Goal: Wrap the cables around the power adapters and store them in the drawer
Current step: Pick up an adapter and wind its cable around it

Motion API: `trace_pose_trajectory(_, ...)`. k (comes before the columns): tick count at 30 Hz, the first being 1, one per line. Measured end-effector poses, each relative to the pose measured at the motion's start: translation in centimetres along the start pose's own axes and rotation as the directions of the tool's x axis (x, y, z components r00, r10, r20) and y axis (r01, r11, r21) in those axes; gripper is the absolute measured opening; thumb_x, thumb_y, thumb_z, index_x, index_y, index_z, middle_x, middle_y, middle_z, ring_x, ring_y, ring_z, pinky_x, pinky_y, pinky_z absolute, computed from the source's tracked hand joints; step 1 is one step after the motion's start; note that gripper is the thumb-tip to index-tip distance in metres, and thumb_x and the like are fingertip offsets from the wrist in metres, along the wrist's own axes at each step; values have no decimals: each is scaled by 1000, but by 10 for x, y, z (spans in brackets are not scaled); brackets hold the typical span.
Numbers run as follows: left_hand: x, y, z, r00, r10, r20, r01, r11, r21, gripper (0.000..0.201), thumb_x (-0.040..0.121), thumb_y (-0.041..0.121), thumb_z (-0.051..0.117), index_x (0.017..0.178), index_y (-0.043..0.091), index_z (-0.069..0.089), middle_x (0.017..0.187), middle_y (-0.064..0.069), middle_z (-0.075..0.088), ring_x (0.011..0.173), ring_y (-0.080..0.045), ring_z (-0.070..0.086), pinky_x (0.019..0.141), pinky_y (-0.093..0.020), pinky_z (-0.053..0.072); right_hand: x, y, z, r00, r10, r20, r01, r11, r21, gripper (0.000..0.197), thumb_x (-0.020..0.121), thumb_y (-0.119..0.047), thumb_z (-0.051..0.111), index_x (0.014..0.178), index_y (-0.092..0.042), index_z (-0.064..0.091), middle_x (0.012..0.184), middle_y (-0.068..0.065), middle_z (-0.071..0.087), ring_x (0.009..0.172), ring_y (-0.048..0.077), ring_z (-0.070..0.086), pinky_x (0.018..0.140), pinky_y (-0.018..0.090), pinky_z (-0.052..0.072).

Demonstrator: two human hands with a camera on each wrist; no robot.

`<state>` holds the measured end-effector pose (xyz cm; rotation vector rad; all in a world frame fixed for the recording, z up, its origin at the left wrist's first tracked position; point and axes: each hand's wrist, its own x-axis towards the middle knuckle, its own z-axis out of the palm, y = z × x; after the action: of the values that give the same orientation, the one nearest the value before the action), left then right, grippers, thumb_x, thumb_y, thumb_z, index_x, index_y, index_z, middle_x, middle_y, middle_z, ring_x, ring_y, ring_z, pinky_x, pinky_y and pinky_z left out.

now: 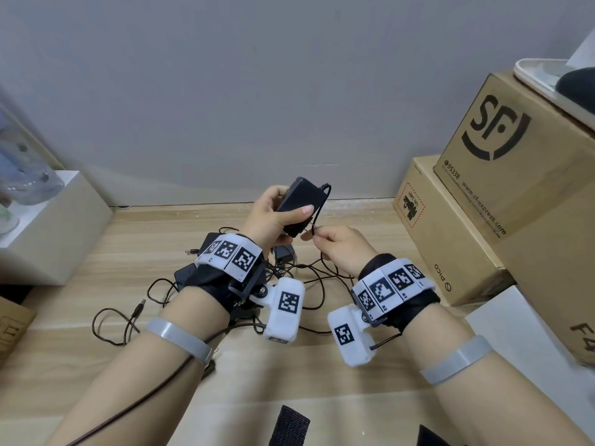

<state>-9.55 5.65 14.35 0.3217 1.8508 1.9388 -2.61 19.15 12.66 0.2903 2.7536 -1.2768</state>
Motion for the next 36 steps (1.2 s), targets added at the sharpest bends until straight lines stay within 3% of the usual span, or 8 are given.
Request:
trace_pose_trajectory(3,2,0,0,999,45,2,-45,995,95,28,80,15,69,103,20,54,98,-2,58,83,-21,60,49,-21,43,-3,-6,-1,1000,-18,17,18,999,-33,27,94,-22,44,100,-12,69,86,1,63,80,19,53,77,30,41)
trace_pose_trajectory(9,6,-13,5,995,87,56,-100,950,295,29,86,11,63,107,16,44,89,5,51,70,-9,52,47,-12,42,-11,-17,-1,999,-27,40,27,1000,-16,19,85,-16,54,76,-10,71,53,-8,44,57,6,41,56,24,30)
trace_pose_trajectory(16,13,-26,-11,994,47,102,-89,883,461,44,68,-8,73,93,19,50,94,-2,58,89,-20,58,77,-35,53,-18,-28,-10,986,-168,-23,169,984,48,13,81,-20,64,74,-14,74,68,2,64,66,10,52,65,25,39)
trace_pose_trajectory(19,9,-25,-15,978,-29,208,-62,906,419,44,64,-10,76,83,24,54,78,4,57,71,-10,57,60,-16,50,-12,-27,-20,971,-171,-169,186,980,75,4,75,-20,72,76,-18,75,72,-2,68,73,9,59,74,24,45)
trace_pose_trajectory(23,4,-18,-17,933,-84,349,-30,950,310,42,66,-11,74,88,18,53,78,1,58,68,-8,58,60,-22,49,-3,-14,-27,957,-117,-264,167,970,177,5,72,-17,75,71,-20,72,72,-5,69,74,8,65,80,26,51)
trace_pose_trajectory(29,2,-12,-15,900,-22,435,-14,997,79,78,41,46,90,104,11,59,85,-8,60,66,-15,58,53,-20,48,1,4,-30,958,-83,-274,161,947,277,13,85,-11,61,92,-16,71,87,0,69,81,6,60,77,17,46)
trace_pose_trajectory(33,6,-9,-3,946,-1,325,32,995,-91,89,37,49,89,107,7,55,88,-8,58,67,-15,57,49,-18,46,2,7,-19,988,39,-151,13,945,327,29,87,1,47,73,-20,60,42,-12,50,36,-1,42,44,16,32)
trace_pose_trajectory(36,10,-11,2,969,2,246,28,992,-122,56,64,30,77,106,5,49,87,-11,59,62,-14,63,47,-17,45,-3,6,-10,997,68,25,-73,923,378,25,97,-21,41,76,-20,54,48,3,39,27,3,25,33,15,20)
